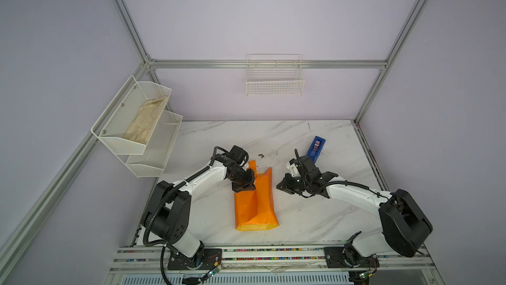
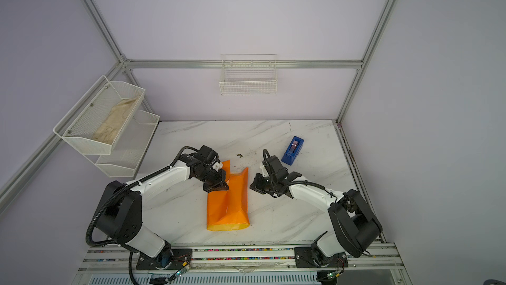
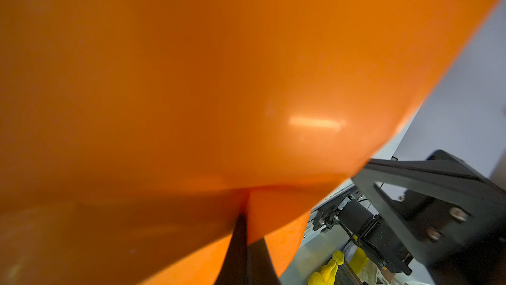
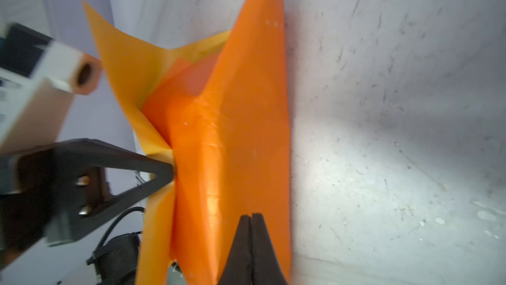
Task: Wrap a gift box in wrapping paper
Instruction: Adjust the wrapping paper for the gift box.
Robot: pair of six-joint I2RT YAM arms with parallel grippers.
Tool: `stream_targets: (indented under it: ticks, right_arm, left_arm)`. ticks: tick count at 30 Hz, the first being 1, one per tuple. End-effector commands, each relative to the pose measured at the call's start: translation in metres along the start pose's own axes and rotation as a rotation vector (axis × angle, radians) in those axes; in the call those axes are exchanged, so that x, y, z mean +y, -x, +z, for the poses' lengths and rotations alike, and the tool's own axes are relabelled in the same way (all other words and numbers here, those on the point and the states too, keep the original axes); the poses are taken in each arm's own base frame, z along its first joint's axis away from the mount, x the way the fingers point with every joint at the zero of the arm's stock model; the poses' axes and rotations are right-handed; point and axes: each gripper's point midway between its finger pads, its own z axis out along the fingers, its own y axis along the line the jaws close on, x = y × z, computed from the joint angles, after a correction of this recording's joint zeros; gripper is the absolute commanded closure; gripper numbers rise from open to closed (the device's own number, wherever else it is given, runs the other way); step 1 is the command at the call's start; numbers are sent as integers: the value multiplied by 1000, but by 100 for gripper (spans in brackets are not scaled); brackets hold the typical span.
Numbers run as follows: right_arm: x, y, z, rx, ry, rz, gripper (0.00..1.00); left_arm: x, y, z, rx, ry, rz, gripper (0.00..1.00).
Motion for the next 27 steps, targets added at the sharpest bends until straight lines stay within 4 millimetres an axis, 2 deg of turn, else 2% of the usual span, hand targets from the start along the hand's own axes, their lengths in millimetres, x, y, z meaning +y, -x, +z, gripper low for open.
stream_targets:
  ticks: [1,3,9,19,27]
  right_arm:
    - [-1,-12,10,52,12,-26,100]
    - [10,-20,18,84,52,-39,100]
    - [27,-27,30,103,95,-48,100]
    - [38,-30,32,105,117,-52,100]
    - [40,-33,34,111,119,-58,100]
  left_arm:
    - [31,-15,13,69,145,-37,96]
    - [29,-14,12,65,139,-35,96]
    - [17,-12,6,57,120,-24,96]
    - [-15,-9,-9,31,83,14,96]
    - [-31,-9,-13,21,71,24,96]
